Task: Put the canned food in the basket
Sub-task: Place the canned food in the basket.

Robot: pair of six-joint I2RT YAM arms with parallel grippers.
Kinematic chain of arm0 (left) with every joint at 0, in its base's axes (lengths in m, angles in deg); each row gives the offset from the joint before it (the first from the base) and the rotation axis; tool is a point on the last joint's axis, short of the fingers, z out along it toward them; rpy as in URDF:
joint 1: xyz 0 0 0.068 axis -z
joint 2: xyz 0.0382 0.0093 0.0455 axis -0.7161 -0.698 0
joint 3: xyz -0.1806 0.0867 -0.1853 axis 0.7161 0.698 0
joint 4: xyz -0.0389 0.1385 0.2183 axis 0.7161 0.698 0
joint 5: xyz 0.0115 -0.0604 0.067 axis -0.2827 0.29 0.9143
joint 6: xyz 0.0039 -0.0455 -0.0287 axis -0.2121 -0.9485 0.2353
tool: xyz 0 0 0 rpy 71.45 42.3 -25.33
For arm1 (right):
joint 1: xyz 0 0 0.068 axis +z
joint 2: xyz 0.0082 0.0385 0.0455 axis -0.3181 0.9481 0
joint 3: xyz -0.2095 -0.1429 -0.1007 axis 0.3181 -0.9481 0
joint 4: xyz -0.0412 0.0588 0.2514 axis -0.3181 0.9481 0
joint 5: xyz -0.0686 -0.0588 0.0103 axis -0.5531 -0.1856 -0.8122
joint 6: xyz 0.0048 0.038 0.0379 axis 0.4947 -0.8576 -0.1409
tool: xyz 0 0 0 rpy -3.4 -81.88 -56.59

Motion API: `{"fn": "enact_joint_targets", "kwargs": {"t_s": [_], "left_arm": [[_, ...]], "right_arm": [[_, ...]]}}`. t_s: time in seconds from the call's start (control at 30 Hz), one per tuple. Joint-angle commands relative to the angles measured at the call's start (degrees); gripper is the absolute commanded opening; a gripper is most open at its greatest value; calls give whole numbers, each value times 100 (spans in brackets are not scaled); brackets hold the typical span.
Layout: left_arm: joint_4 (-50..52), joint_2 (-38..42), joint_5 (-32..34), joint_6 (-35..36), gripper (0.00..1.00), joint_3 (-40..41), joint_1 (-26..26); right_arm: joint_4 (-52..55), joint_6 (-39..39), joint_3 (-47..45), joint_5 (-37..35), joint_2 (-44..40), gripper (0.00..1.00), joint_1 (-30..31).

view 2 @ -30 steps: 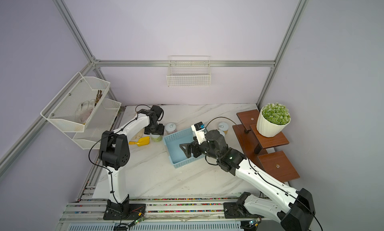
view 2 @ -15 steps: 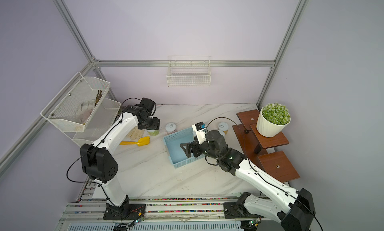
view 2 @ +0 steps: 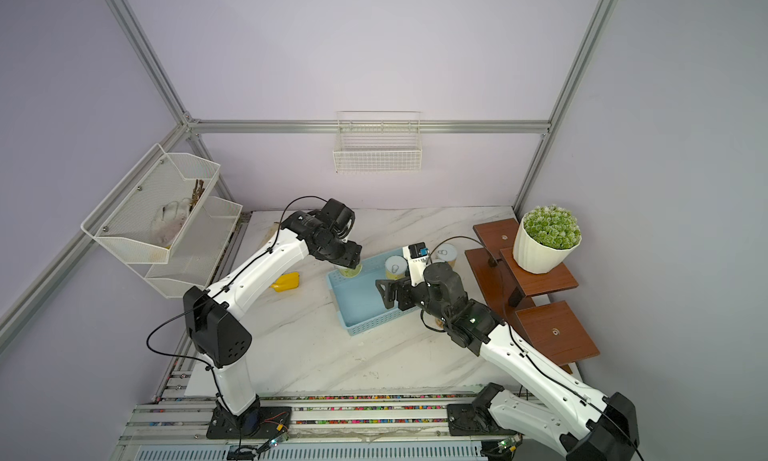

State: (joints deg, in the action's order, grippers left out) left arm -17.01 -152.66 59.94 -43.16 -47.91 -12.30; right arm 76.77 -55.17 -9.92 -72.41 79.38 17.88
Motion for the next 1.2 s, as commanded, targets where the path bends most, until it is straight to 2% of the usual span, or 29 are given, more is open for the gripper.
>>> {"fn": "enact_joint_targets", "kwargs": {"t_s": [0.0,0.23,0.53,1.17], "left_arm": [[-178,-225,-27,-50,74,-406,150],[-389,-676,47,-136,73,-543,300],[-912,-1073,222,-375,73,-286,402],[-1358,-1932,797,-249,72,-748,532]], "right_arm": [[9,-286,-278,381,-280,100,-519],[39,-578,-604,585,-571,100,-1114],[54,-651,-729,485,-729,100,-1146],[152,-585,-1010,342,-984,99,-1155]]}}
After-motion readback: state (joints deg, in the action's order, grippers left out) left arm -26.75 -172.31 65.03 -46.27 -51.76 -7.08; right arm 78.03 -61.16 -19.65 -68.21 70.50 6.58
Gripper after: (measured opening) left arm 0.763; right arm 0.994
